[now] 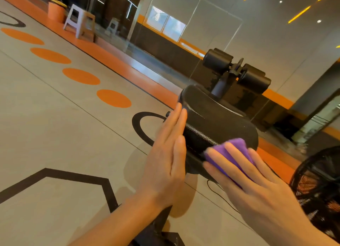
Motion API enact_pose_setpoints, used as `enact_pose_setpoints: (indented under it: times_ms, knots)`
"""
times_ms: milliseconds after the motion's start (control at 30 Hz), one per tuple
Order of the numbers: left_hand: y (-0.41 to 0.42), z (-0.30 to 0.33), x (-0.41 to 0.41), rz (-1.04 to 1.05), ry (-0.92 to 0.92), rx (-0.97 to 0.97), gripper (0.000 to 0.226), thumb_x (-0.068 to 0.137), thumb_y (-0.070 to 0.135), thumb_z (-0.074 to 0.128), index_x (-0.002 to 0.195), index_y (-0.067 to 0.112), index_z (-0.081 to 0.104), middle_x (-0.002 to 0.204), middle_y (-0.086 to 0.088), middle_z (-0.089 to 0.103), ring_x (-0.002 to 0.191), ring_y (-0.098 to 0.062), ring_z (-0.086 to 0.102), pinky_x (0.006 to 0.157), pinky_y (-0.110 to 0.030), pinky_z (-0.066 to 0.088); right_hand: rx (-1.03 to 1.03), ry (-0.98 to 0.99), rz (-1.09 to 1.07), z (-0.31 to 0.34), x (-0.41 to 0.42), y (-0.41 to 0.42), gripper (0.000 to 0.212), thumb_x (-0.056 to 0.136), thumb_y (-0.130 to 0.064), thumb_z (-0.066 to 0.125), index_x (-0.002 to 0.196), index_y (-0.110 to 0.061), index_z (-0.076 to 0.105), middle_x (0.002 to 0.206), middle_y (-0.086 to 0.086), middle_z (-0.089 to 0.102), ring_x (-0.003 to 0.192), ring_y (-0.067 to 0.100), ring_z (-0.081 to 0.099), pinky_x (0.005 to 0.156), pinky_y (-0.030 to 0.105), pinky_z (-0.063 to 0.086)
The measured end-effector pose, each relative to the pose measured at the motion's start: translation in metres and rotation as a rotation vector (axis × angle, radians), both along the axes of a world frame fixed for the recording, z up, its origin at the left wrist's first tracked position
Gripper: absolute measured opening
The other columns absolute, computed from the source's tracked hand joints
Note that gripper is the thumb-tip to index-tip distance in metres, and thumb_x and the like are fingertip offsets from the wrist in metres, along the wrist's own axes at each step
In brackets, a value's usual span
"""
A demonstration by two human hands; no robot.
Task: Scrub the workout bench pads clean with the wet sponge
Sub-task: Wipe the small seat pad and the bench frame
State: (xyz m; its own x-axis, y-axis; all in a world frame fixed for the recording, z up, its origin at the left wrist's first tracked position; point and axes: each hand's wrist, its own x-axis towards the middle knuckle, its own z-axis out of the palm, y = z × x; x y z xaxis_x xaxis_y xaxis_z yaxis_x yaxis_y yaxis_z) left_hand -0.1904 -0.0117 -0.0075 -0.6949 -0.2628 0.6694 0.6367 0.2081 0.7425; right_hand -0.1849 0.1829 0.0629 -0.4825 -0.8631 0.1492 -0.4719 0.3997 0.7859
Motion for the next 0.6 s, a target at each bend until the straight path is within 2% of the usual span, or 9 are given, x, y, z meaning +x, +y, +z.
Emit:
enact_pose_setpoints:
  times_ms: [33,133,267,333,367,467,600]
  knots:
    - [0.001,-0.002,-0.001,0.012,0.012,-0.021,0.048,0.1,0.044,0.016,0.148,0.044,0.013,0.161,0.022,0.015,0.146,0.009,0.01,0.117,-0.012,0.016,-0.037,0.014,0.014,-0.001,-0.003,-0.017,0.062,0.094,-0.016,0.033,0.153,-0.02,0.015,0.162,0.004,0.013,0.149,0.027,0.01,0.119,0.043,0.007]
    - [0.001,-0.005,-0.003,0.055,0.017,-0.063,0.053,0.102,0.041,0.017,0.154,0.033,0.014,0.161,0.023,0.012,0.147,0.007,0.01,0.115,-0.008,0.014,-0.119,-0.01,0.001,-0.005,-0.005,-0.044,0.065,0.088,-0.021,0.024,0.151,-0.018,0.011,0.162,0.002,0.008,0.15,0.026,0.008,0.118,0.046,0.011]
    - [-0.004,-0.007,-0.002,0.113,0.029,-0.152,0.055,0.102,0.038,0.017,0.155,0.022,0.018,0.163,0.014,0.015,0.148,0.005,0.01,0.116,-0.009,0.011,-0.085,0.049,-0.023,-0.013,0.011,0.036,0.068,0.09,0.002,0.03,0.154,-0.016,0.016,0.161,0.004,0.016,0.149,0.029,0.013,0.12,0.043,0.006]
    - [-0.004,-0.007,-0.002,0.151,0.018,-0.189,0.056,0.102,0.038,0.016,0.155,0.02,0.019,0.163,0.012,0.014,0.148,0.005,0.009,0.115,-0.005,0.008,-0.08,0.054,-0.051,-0.014,0.025,0.071,0.057,0.099,-0.005,0.014,0.155,-0.015,0.01,0.162,0.005,0.011,0.15,0.028,0.007,0.121,0.043,0.002]
    - [-0.003,-0.007,-0.002,0.171,0.013,-0.202,0.057,0.102,0.038,0.016,0.155,0.02,0.018,0.163,0.012,0.014,0.148,0.005,0.008,0.114,-0.004,0.007,-0.084,0.055,-0.056,-0.013,0.027,0.074,0.056,0.099,-0.006,0.013,0.155,-0.015,0.011,0.162,0.005,0.011,0.15,0.028,0.007,0.121,0.043,0.001]
    - [0.001,-0.007,-0.003,0.213,0.0,-0.2,0.057,0.102,0.038,0.017,0.155,0.02,0.016,0.163,0.012,0.013,0.148,0.006,0.008,0.112,-0.002,0.009,-0.11,0.097,0.009,-0.014,0.015,0.03,0.067,0.088,-0.003,0.029,0.153,-0.018,0.022,0.161,0.004,0.017,0.148,0.029,0.014,0.12,0.044,0.003]
    - [0.007,-0.007,-0.004,0.247,-0.001,-0.208,0.052,0.104,0.031,0.02,0.155,0.021,0.012,0.163,0.01,0.01,0.145,0.013,0.004,0.11,0.001,0.008,-0.208,0.026,0.051,-0.016,-0.001,-0.024,0.069,0.087,-0.018,0.047,0.152,-0.018,0.023,0.161,0.004,0.015,0.149,0.026,0.009,0.119,0.043,0.005]
